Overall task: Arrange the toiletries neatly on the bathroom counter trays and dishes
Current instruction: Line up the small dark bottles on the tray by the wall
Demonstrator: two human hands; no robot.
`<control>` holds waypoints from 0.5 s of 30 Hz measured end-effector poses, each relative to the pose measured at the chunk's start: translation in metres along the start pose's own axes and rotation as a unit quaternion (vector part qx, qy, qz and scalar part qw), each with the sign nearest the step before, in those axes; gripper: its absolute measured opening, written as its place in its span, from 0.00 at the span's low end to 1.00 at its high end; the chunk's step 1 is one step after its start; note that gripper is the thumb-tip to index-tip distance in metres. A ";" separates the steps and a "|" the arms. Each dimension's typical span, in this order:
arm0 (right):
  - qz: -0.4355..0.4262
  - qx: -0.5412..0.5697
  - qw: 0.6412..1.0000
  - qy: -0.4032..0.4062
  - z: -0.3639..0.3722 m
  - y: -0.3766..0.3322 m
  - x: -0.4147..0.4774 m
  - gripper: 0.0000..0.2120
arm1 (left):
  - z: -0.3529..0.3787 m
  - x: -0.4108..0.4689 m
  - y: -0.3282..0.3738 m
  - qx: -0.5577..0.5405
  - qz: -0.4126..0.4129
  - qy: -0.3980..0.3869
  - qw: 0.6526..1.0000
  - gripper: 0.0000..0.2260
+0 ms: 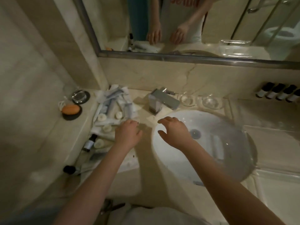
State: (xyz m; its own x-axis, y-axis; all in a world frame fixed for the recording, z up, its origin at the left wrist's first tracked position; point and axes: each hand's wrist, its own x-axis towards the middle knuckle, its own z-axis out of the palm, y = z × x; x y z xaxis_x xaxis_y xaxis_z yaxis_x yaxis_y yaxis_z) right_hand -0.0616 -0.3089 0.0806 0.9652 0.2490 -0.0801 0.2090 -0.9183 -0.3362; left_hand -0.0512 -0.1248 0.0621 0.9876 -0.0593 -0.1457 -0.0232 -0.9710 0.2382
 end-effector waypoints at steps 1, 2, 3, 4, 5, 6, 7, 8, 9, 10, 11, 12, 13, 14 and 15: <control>-0.014 0.001 1.000 -0.011 0.007 -0.011 0.004 0.19 | 0.002 -0.005 -0.016 -0.003 -0.017 -0.005 1.000 0.18; -0.030 0.001 0.999 -0.022 0.015 -0.021 0.008 0.20 | 0.004 -0.010 -0.033 -0.010 -0.034 -0.009 0.999 0.18; -0.046 0.000 0.998 -0.035 0.022 -0.031 0.013 0.20 | 0.005 -0.014 -0.049 -0.017 -0.051 -0.012 0.998 0.18; -0.061 -0.001 0.997 -0.051 0.028 -0.041 0.017 0.20 | 0.007 -0.018 -0.065 -0.018 -0.068 -0.019 0.997 0.19; -0.074 -0.002 0.995 -0.068 0.035 -0.050 0.021 0.21 | 0.008 -0.022 -0.080 -0.020 -0.084 -0.022 0.996 0.20; -0.084 -0.005 0.993 -0.087 0.040 -0.059 0.026 0.22 | 0.010 -0.024 -0.094 -0.027 -0.100 -0.026 0.994 0.20; -0.091 -0.007 0.990 -0.106 0.045 -0.068 0.030 0.23 | 0.010 -0.026 -0.107 -0.043 -0.121 -0.027 0.991 0.20; -0.096 -0.010 0.988 -0.123 0.049 -0.075 0.033 0.23 | 0.010 -0.028 -0.118 -0.061 -0.149 -0.026 0.987 0.20; -0.102 -0.014 0.985 -0.137 0.054 -0.081 0.037 0.24 | 0.010 -0.029 -0.128 -0.072 -0.176 -0.022 0.981 0.20; -0.108 -0.019 0.983 -0.146 0.059 -0.087 0.040 0.24 | 0.010 -0.029 -0.137 -0.076 -0.197 -0.019 0.977 0.19; -0.113 -0.024 0.982 -0.151 0.063 -0.092 0.043 0.24 | 0.012 -0.028 -0.146 -0.072 -0.209 -0.017 0.975 0.17; -0.115 -0.027 0.981 -0.154 0.067 -0.096 0.046 0.24 | 0.014 -0.026 -0.154 -0.073 -0.220 -0.016 0.973 0.15; -0.115 -0.028 0.981 -0.156 0.070 -0.099 0.048 0.24 | 0.015 -0.024 -0.160 -0.079 -0.231 -0.018 0.970 0.14; -0.115 -0.028 0.980 -0.157 0.072 -0.101 0.050 0.24 | 0.017 -0.021 -0.165 -0.086 -0.241 -0.022 0.966 0.13; -0.114 -0.027 0.981 -0.157 0.074 -0.102 0.051 0.24 | 0.018 -0.019 -0.168 -0.089 -0.248 -0.025 0.964 0.12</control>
State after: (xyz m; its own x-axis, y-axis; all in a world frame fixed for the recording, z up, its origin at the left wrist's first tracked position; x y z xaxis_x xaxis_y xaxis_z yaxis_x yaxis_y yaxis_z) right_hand -0.0452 -0.1798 0.0415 0.7980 0.5250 -0.2958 0.4309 -0.8403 -0.3290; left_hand -0.0691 0.0353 0.0074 0.8615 0.3862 -0.3296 0.4811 -0.8283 0.2870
